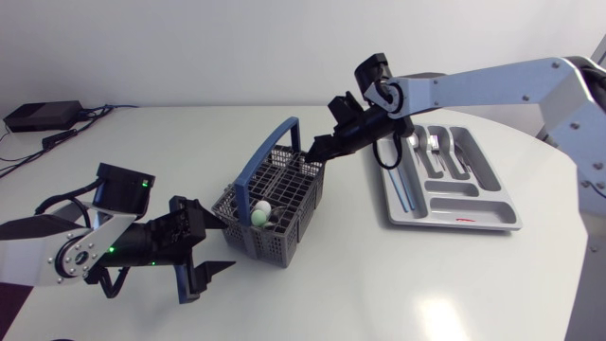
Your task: Unload the cutlery basket into the drawer organizer.
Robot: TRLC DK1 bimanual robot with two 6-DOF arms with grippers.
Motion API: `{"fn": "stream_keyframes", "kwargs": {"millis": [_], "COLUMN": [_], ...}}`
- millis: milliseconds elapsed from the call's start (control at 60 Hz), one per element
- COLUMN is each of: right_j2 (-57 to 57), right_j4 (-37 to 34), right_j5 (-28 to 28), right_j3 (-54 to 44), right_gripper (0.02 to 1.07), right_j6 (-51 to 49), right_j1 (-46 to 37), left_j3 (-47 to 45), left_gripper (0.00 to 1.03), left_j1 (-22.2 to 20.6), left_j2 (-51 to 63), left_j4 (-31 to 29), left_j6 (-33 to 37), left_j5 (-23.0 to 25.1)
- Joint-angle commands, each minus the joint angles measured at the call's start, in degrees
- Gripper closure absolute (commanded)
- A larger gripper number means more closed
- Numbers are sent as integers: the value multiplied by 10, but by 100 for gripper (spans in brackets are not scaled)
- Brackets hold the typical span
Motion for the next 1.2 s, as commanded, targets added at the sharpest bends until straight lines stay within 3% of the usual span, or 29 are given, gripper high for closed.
{"fn": "stream_keyframes", "kwargs": {"millis": [0, 483, 600, 750, 900, 983, 1183], "right_j2": [-25, -182, -209, -243, -306, -342, -396], "right_j4": [-12, 22, 60, 81, 119, 137, 136], "right_j5": [-13, -28, -6, 26, 84, 113, 121], "right_j3": [-66, -248, -273, -292, -349, -377, -408], "right_gripper": [47, 47, 47, 25, 12, 11, 11], "right_j6": [-16, -4, 14, 10, -10, -21, -42], "right_j1": [9, 1, -3, -15, -5, 2, 0], "left_j3": [21, 107, 126, 126, 102, 80, -3], "left_gripper": [6, 6, 6, 6, 6, 6, 6], "left_j1": [17, 65, 72, 83, 93, 98, 97], "left_j2": [29, 139, 162, 167, 132, 90, -95], "left_j4": [13, 36, 36, 36, 35, 35, 44], "left_j6": [25, 26, 26, 26, 34, 46, 90], "left_j5": [-1, 13, 13, 14, 16, 17, 17]}}
